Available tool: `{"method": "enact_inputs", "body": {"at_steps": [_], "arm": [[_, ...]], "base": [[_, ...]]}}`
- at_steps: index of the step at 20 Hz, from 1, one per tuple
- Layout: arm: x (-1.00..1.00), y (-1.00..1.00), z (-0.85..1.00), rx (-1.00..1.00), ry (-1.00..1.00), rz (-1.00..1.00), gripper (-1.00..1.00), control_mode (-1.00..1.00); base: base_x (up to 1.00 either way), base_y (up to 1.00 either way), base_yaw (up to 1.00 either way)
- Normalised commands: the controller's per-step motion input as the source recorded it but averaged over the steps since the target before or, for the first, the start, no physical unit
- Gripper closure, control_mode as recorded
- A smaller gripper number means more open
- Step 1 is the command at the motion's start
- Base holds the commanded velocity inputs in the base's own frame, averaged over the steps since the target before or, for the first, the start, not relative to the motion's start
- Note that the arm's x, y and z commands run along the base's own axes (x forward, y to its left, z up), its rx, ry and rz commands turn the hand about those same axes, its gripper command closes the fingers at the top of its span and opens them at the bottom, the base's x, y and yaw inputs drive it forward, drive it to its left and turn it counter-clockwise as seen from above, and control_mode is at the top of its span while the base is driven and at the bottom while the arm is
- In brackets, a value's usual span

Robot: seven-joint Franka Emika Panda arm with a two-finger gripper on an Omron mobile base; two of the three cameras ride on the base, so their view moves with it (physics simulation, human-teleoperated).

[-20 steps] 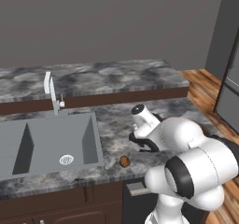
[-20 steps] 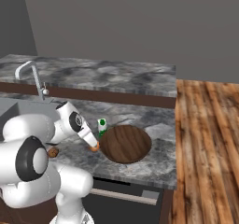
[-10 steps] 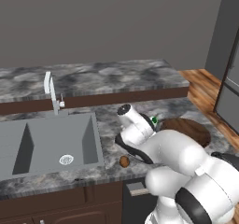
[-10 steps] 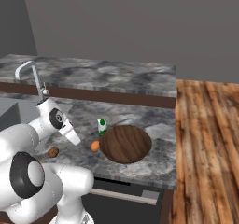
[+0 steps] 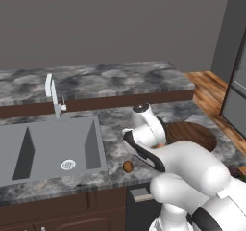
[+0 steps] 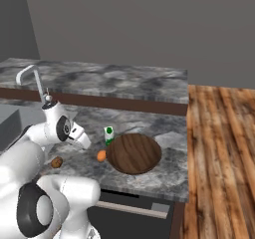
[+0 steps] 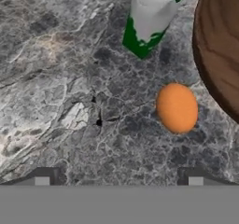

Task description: Gather the eggs and milk located in the vicinity of the sink area and place them right next to the bowl.

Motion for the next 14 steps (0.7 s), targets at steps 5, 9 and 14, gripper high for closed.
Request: {"method": "enact_inputs", "body": {"at_steps": [5, 9, 14], "arm": [[-0.01, 0.33, -0.01, 0.31, 0.01, 0.4, -1.0, -1.0], [-0.27, 0.51, -0.01, 0.09, 0.09, 0.16, -1.0, -1.0], [-0.11, 0.55, 0.0, -0.01, 0.17, 0.12, -1.0, -1.0]], "base": [[0.0, 0.0, 0.0], [0.0, 0.0, 0.0], [0.0, 0.0, 0.0]]}}
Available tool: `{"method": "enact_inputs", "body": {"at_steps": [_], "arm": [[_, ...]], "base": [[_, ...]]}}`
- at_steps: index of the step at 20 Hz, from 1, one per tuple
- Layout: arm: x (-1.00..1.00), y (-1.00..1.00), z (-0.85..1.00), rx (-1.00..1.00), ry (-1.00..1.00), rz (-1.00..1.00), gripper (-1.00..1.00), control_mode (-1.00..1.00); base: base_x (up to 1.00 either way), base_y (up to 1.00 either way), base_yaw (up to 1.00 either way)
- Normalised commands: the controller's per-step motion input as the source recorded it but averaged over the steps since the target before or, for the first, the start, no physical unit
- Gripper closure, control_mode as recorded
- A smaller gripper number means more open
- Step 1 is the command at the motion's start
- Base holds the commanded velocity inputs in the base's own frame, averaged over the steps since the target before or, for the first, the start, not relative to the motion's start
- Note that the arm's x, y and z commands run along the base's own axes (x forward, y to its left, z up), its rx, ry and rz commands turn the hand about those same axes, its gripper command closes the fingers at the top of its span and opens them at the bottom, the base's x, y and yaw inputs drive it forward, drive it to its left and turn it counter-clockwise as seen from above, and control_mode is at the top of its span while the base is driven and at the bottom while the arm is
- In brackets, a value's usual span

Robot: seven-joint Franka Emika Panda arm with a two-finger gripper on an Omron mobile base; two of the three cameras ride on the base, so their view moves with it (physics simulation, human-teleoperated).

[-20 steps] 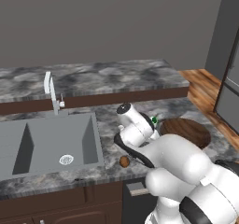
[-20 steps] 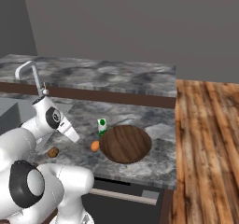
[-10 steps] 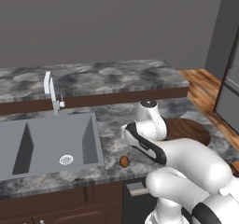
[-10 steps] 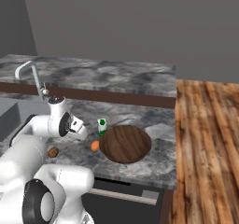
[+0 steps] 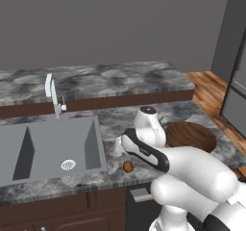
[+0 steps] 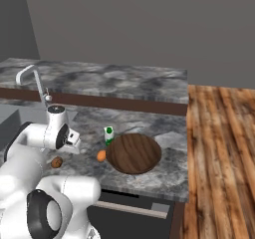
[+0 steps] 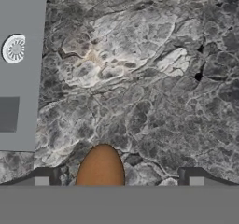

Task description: Gather the eggs and milk located in the vicinity of the sink area and place them right next to the bowl.

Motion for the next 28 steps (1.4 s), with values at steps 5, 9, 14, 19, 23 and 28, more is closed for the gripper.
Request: {"method": "enact_inputs", "body": {"at_steps": [5, 9, 14, 19, 23, 28], "arm": [[0.0, 0.2, 0.0, -0.03, 0.1, 0.01, -1.0, -1.0], [-0.04, 0.0, 0.0, -0.02, 0.01, 0.0, -1.0, -1.0], [-0.41, 0.0, 0.03, 0.0, 0.0, 0.0, -1.0, -1.0], [-0.2, 0.0, -0.05, 0.0, 0.0, 0.0, -1.0, -1.0], [0.0, 0.0, -0.24, -0.01, 0.0, 0.0, -1.0, -1.0], [0.0, 0.0, -0.25, -0.01, 0.0, 0.0, -1.0, -1.0]], "base": [[0.0, 0.0, 0.0], [0.0, 0.0, 0.0], [0.0, 0.0, 0.0], [0.0, 0.0, 0.0], [0.0, 0.0, 0.0], [0.0, 0.0, 0.0]]}}
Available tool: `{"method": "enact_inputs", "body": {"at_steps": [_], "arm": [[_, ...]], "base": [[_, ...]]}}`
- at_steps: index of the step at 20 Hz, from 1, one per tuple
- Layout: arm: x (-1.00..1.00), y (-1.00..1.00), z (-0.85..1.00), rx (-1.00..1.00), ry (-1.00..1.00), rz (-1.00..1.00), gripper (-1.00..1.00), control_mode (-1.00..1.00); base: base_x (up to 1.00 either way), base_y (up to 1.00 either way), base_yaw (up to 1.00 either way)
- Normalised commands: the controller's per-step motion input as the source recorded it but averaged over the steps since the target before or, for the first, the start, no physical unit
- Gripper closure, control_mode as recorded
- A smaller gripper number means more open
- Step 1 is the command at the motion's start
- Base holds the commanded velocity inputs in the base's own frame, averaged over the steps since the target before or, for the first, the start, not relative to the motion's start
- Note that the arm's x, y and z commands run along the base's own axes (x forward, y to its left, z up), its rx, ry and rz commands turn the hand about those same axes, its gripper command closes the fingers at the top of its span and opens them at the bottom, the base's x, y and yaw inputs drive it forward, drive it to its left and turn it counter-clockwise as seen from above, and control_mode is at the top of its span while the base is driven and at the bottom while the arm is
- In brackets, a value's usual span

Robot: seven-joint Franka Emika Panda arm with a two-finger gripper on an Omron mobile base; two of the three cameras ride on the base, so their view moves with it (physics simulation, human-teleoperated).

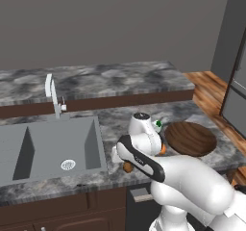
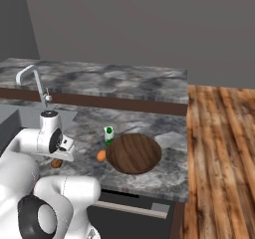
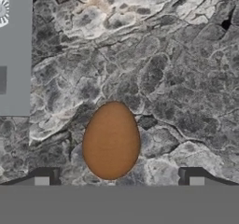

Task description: Gather the eggs and milk located in the vicinity of the sink area and place them right next to the bowl.

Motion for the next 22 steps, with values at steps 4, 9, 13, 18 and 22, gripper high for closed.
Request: {"method": "enact_inputs", "body": {"at_steps": [4, 9, 13, 18, 22], "arm": [[0.0, 0.0, -0.19, 0.0, 0.0, 0.0, -1.0, -1.0], [0.02, 0.0, -0.36, 0.0, 0.0, 0.0, -1.0, -1.0], [0.07, 0.01, -0.15, 0.0, 0.0, 0.0, -1.0, -1.0], [0.0, 0.01, -0.01, 0.0, 0.0, 0.0, -1.0, -1.0], [0.0, 0.0, 0.0, 0.0, 0.0, 0.0, 1.0, -1.0]], "base": [[0.0, 0.0, 0.0], [0.0, 0.0, 0.0], [0.0, 0.0, 0.0], [0.0, 0.0, 0.0], [0.0, 0.0, 0.0]]}}
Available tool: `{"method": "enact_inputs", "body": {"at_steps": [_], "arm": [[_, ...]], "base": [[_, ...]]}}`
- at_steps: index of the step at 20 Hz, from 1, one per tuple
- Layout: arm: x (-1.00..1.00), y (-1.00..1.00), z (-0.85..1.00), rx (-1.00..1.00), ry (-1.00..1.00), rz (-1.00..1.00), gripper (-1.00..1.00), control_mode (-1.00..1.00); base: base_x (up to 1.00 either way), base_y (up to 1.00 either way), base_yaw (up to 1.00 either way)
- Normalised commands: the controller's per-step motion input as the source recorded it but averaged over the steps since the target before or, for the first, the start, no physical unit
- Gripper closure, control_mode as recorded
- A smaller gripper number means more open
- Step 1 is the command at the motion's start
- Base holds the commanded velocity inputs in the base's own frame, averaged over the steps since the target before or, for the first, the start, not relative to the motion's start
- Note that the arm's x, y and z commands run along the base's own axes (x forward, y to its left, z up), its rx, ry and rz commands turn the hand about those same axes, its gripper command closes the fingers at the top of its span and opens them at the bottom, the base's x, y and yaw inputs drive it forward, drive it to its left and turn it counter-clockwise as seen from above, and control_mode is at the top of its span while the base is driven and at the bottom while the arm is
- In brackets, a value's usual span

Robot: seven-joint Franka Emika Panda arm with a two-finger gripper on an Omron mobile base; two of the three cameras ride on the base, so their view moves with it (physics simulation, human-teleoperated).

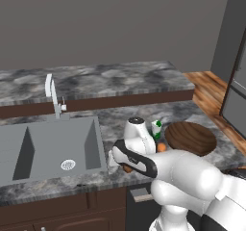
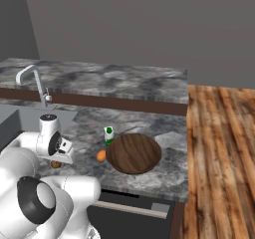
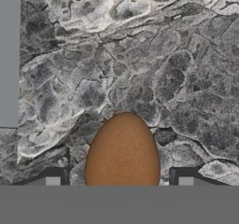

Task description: Gather the eggs and milk located in the vicinity of the sink area and place them right next to the bowl.

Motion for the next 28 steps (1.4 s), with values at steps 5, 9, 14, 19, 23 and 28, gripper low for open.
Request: {"method": "enact_inputs", "body": {"at_steps": [5, 9, 14, 19, 23, 28], "arm": [[0.0, 0.0, 0.0, 0.0, 0.0, 0.0, 1.0, -1.0], [0.0, 0.0, 0.0, 0.0, 0.0, 0.1, 1.0, -1.0], [-0.03, -0.25, 0.53, 0.0, 0.0, 0.17, 1.0, -1.0], [-0.07, -0.69, 0.85, 0.0, 0.0, 0.15, 1.0, -1.0], [-0.01, -0.96, 0.83, 0.0, 0.0, 0.07, 1.0, -1.0], [-0.03, -0.99, 0.59, 0.0, 0.0, 0.03, 1.0, -1.0]], "base": [[0.0, 0.0, 0.0], [0.0, 0.0, 0.0], [0.0, 0.0, 0.0], [0.0, 0.0, 0.0], [0.0, 0.0, 0.0], [0.0, 0.0, 0.0]]}}
